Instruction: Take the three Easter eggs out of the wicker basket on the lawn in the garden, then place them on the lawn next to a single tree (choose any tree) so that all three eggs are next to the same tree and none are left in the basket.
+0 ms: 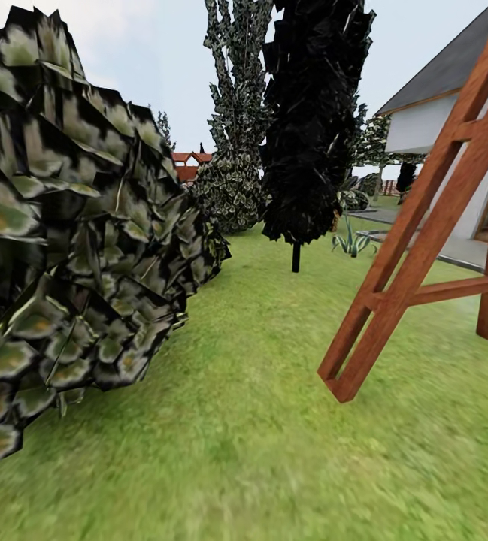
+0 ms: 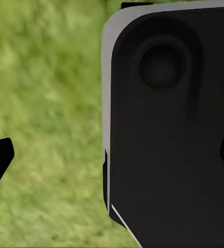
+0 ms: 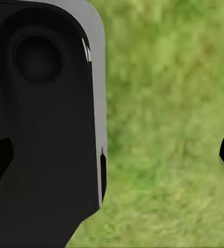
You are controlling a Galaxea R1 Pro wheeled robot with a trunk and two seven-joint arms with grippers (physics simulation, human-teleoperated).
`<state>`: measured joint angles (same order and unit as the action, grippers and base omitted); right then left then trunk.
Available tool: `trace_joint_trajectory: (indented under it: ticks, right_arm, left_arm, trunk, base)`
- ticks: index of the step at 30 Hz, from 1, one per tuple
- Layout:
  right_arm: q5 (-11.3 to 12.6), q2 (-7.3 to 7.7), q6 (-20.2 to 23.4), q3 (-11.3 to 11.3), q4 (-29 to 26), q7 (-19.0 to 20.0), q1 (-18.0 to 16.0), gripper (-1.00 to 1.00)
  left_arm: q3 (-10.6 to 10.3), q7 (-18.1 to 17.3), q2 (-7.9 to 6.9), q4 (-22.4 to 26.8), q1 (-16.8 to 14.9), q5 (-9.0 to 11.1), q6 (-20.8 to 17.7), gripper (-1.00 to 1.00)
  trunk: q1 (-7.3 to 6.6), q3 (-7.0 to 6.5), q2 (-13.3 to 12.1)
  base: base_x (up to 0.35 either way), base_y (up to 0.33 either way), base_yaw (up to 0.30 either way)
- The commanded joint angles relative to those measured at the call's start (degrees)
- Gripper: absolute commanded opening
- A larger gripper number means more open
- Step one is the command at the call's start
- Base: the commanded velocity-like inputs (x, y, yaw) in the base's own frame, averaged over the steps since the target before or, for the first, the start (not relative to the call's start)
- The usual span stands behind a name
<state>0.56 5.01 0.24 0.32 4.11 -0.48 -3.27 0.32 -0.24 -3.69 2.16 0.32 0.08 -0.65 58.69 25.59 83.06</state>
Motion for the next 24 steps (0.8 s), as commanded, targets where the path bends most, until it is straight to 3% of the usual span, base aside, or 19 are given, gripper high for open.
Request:
trace_joint_trajectory:
  ticks: [1,24]
  right_arm:
    - [0.1,0.0,0.0,0.0,0.1,0.0,-0.1,1.0]
    - [0.1,0.0,0.0,0.0,0.1,0.0,-0.1,1.0]
  left_arm:
    - [0.0,0.0,0.0,0.1,0.0,0.0,-0.1,1.0]
    - [0.0,0.0,0.0,0.1,0.0,0.0,-0.1,1.0]
  trunk:
    - [0.03,0.05,0.0]
    - [0.03,0.05,0.0]
  base:
    - [0.334,0.0,0.0]
    - [0.334,0.0,0.0]
